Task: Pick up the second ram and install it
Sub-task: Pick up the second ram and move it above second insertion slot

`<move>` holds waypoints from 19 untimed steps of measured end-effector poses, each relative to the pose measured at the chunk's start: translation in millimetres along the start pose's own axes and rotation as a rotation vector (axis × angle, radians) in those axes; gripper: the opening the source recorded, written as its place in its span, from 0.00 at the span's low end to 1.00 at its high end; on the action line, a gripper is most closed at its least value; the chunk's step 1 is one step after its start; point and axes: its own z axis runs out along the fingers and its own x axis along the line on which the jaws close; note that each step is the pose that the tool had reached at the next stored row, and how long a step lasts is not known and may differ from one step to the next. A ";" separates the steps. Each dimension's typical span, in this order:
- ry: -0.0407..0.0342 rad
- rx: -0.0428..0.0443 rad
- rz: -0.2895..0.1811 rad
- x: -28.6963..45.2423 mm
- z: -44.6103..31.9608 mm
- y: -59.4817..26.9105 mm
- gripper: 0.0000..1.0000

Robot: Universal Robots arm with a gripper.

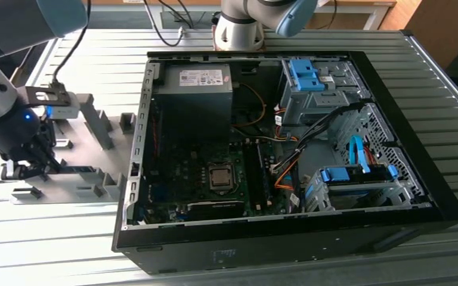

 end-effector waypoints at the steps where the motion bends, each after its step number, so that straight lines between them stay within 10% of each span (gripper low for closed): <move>1: -0.0001 0.0001 0.000 0.0 -0.7 0.0 0.14; 19: -0.0001 0.0001 0.001 -0.2 -10.5 0.2 0.14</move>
